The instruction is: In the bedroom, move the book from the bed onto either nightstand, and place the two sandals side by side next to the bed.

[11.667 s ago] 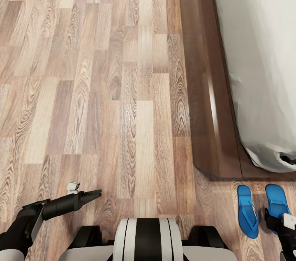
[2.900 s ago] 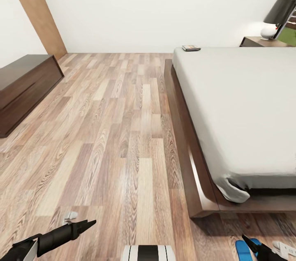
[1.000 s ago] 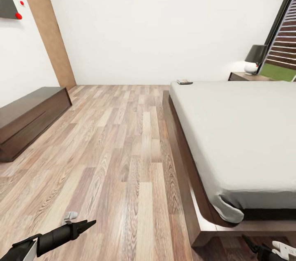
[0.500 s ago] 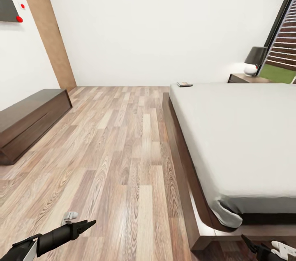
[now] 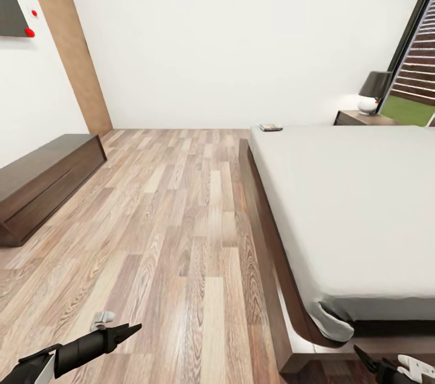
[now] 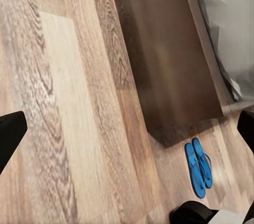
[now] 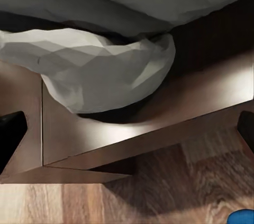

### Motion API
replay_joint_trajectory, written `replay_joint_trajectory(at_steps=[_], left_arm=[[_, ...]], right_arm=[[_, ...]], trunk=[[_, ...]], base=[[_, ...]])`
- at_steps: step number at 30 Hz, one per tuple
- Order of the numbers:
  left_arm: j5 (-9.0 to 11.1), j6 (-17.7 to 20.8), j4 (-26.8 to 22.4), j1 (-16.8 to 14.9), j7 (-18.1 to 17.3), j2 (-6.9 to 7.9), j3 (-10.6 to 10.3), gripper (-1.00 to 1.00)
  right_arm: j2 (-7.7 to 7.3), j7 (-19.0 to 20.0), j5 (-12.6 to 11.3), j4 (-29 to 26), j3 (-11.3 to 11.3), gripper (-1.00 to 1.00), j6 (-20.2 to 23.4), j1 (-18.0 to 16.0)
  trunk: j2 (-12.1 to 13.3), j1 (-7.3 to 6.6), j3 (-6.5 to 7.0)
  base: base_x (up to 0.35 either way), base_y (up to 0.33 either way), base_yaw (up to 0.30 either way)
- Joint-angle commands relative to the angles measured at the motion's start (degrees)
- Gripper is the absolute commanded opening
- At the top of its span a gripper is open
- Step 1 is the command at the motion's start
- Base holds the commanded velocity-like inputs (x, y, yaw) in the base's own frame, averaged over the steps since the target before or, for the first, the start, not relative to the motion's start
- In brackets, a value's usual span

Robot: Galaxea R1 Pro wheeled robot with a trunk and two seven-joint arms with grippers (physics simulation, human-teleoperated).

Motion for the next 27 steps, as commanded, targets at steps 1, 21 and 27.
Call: replay_joint_trajectory(at_steps=[1,21,27], left_arm=[[0.0,0.6,0.0,0.0,-0.2,-0.05,0.2,1.00],[-0.3,0.5,0.1,0.0,3.0,-1.97,0.0,1.00],[-0.4,0.4,0.1,0.0,3.2,-2.70,0.0,1.00]], right_arm=[[0.10,0.3,-0.2,0.1,-0.1,1.00,0.0,-0.1],[5.58,0.4,0.4,1.8,0.4,1.00,0.0,0.0],[5.89,0.4,0.4,2.1,0.4,1.00,0.0,0.0]], trunk=[[0.4,-0.24,0.14],[8.4,-4.63,3.73],[10.8,-5.95,4.81]], base=[[0.000,0.000,0.000],[0.000,0.000,0.000],[0.000,0.000,0.000]])
